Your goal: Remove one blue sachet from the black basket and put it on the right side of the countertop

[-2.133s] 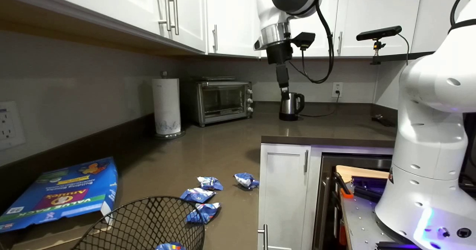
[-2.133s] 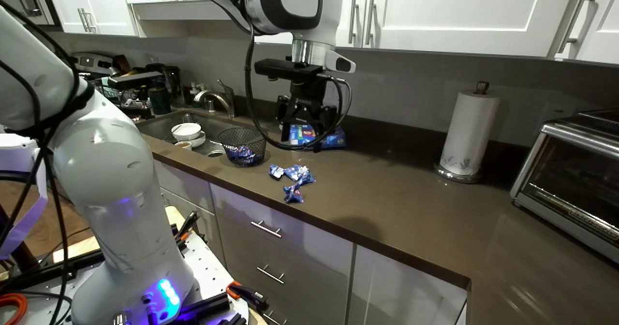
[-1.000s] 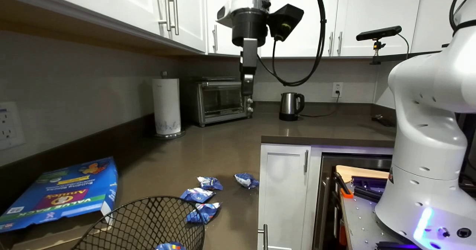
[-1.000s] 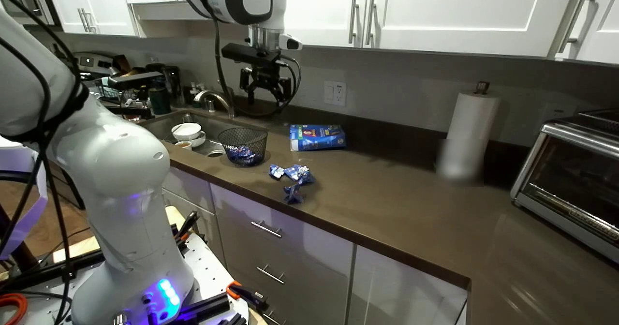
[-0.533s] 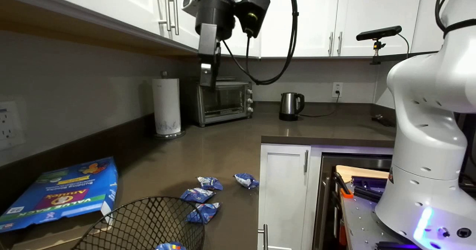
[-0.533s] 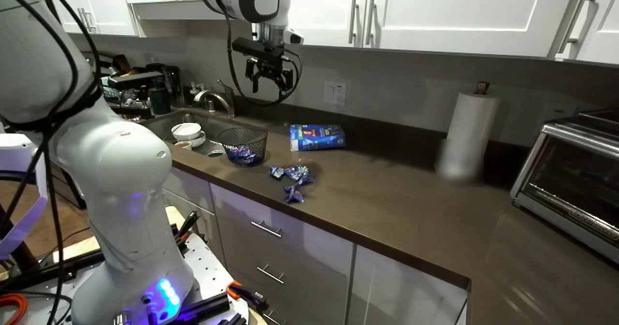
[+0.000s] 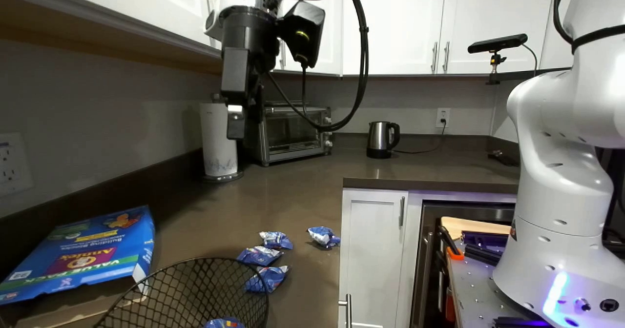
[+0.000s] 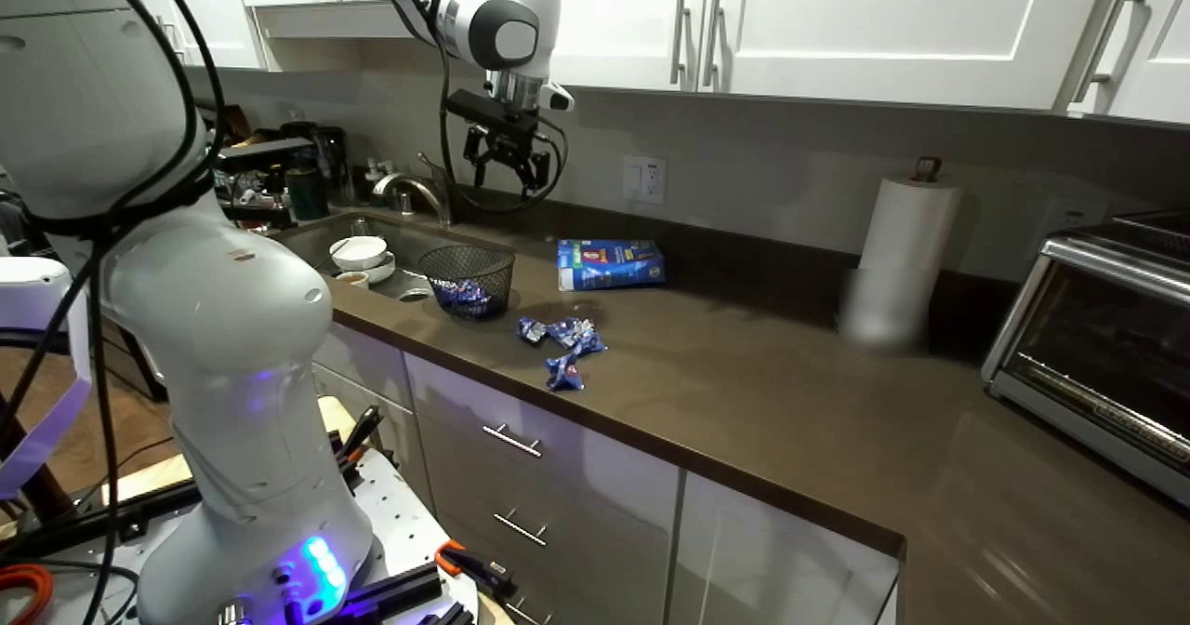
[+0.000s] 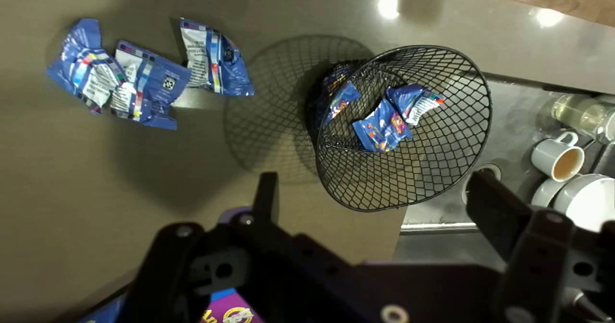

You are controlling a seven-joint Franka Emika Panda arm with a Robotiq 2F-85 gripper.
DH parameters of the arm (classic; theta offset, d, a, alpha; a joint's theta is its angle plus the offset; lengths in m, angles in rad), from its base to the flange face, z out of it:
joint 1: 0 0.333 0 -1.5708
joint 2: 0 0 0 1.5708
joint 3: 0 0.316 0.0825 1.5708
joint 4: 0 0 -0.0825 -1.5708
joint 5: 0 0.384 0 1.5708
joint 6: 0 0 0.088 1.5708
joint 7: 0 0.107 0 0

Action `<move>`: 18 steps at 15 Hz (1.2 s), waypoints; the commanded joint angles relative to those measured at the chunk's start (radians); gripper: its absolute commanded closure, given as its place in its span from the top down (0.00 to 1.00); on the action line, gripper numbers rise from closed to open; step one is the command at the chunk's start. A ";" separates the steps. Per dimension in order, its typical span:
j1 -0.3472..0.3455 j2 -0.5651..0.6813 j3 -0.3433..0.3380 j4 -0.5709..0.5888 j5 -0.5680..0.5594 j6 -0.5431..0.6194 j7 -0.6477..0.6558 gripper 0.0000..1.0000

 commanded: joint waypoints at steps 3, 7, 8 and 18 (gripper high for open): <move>-0.012 -0.023 0.007 -0.034 0.048 0.018 -0.029 1.00; 0.003 -0.036 0.006 -0.109 0.192 0.072 -0.106 1.00; 0.009 -0.035 0.010 -0.125 0.227 0.087 -0.133 1.00; 0.066 0.128 0.103 -0.118 0.362 0.250 -0.208 1.00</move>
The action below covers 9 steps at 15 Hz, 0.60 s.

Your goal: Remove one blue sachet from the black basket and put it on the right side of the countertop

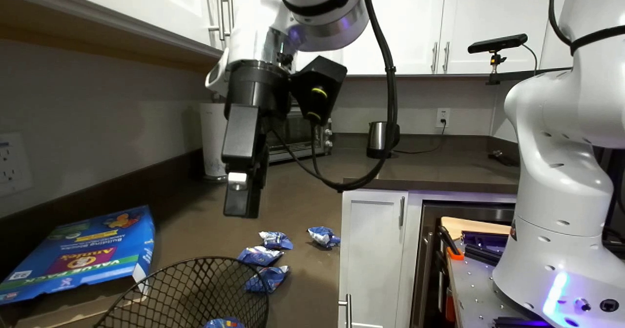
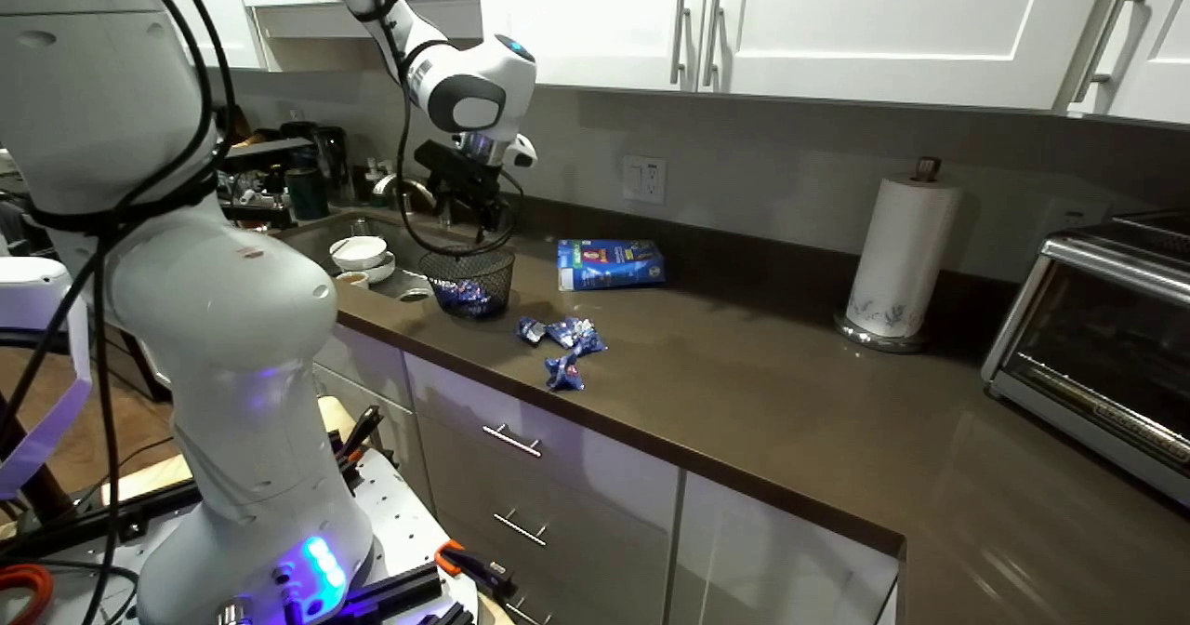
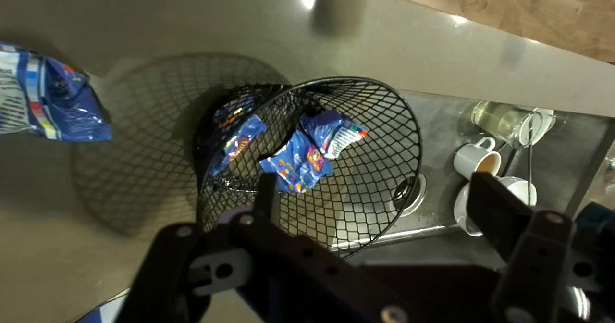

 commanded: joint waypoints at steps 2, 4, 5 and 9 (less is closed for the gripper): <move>0.010 0.123 0.048 0.069 0.028 0.082 -0.015 1.00; 0.006 0.175 0.067 0.093 0.005 0.128 -0.006 1.00; 0.005 0.202 0.075 0.101 -0.012 0.161 0.000 1.00; -0.003 0.302 0.098 0.131 -0.086 0.255 0.026 1.00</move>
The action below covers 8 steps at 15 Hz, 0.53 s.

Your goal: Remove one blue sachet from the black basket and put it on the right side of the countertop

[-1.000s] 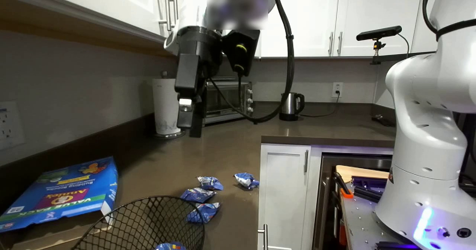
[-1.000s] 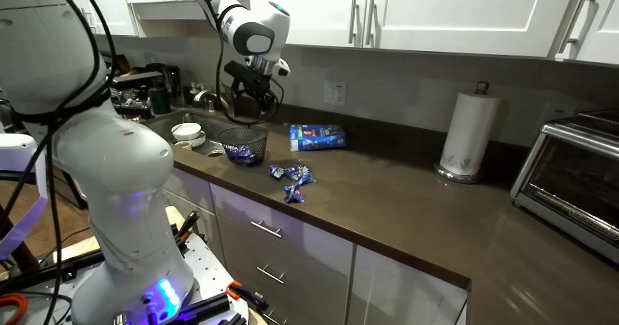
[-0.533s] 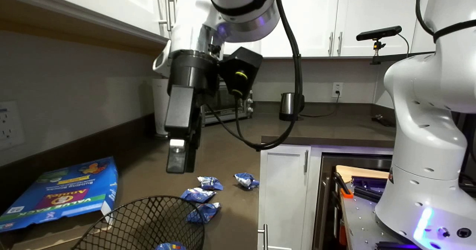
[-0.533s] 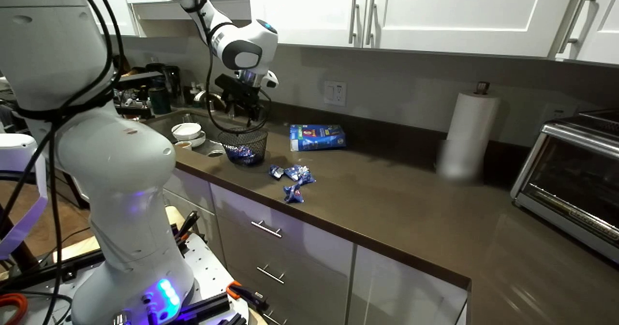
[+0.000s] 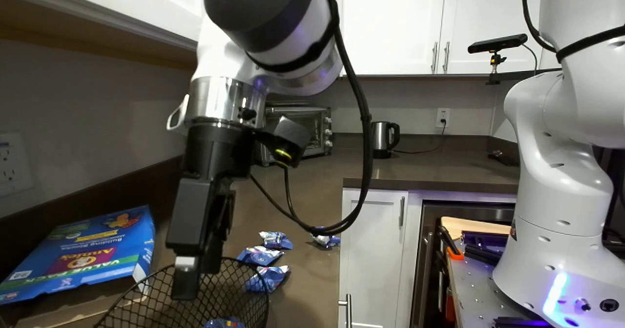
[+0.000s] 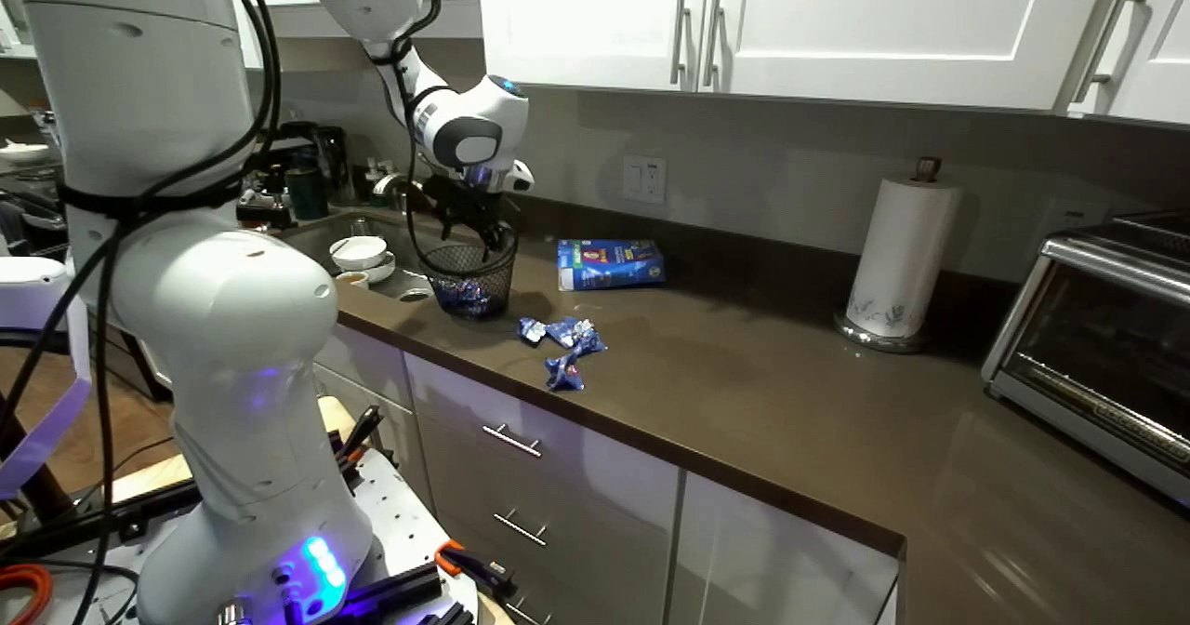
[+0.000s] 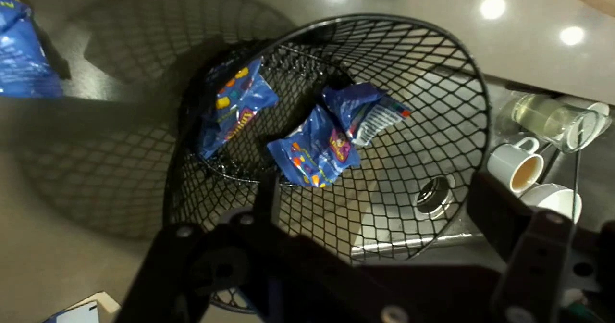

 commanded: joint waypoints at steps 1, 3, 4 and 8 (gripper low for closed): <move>-0.014 0.091 0.026 0.040 -0.071 0.069 0.036 1.00; -0.012 0.114 0.028 0.033 -0.137 0.098 0.074 1.00; -0.010 0.123 0.028 0.028 -0.177 0.114 0.101 1.00; 0.004 0.139 0.017 0.007 -0.352 0.157 0.228 1.00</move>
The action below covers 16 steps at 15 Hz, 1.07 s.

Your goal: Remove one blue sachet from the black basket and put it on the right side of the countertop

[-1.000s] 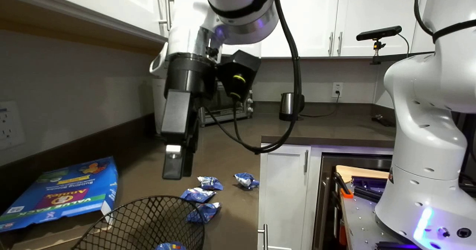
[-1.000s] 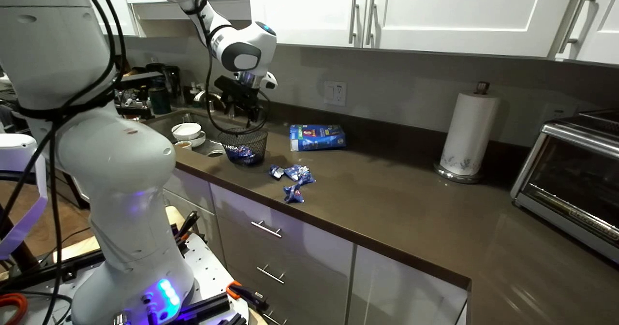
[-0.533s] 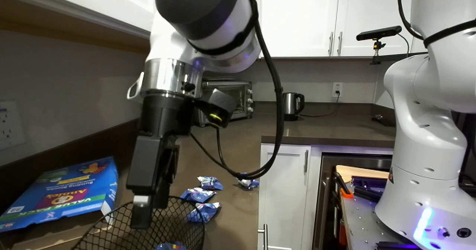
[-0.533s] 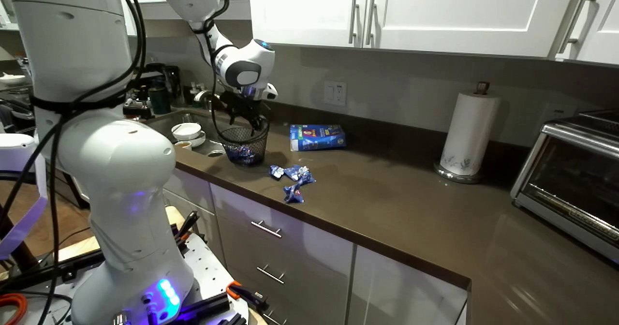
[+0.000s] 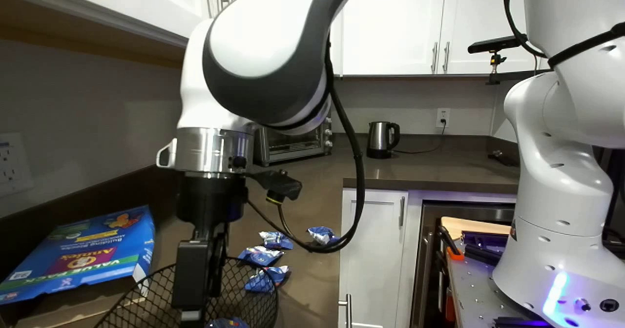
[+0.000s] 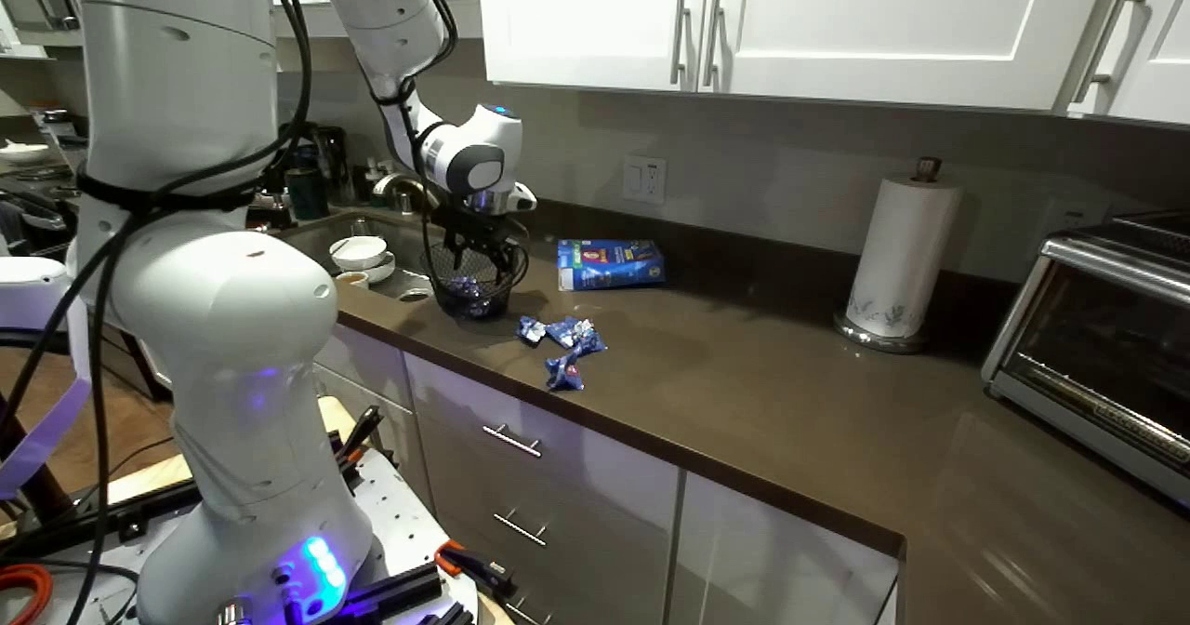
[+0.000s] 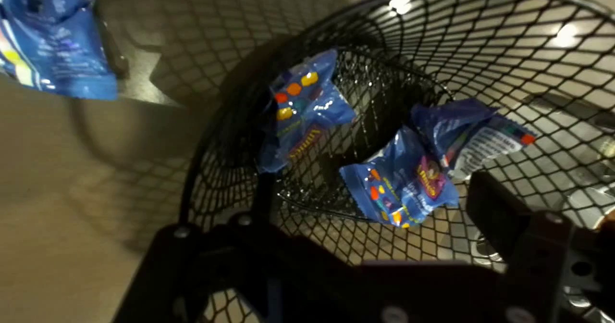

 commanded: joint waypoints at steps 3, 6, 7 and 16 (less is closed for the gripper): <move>0.019 0.013 0.001 -0.020 -0.202 0.043 0.179 1.00; 0.043 0.009 -0.003 -0.022 -0.295 0.037 0.261 1.00; 0.054 0.009 -0.006 -0.023 -0.326 0.029 0.293 1.00; 0.172 0.062 -0.046 -0.035 -0.588 0.016 0.541 1.00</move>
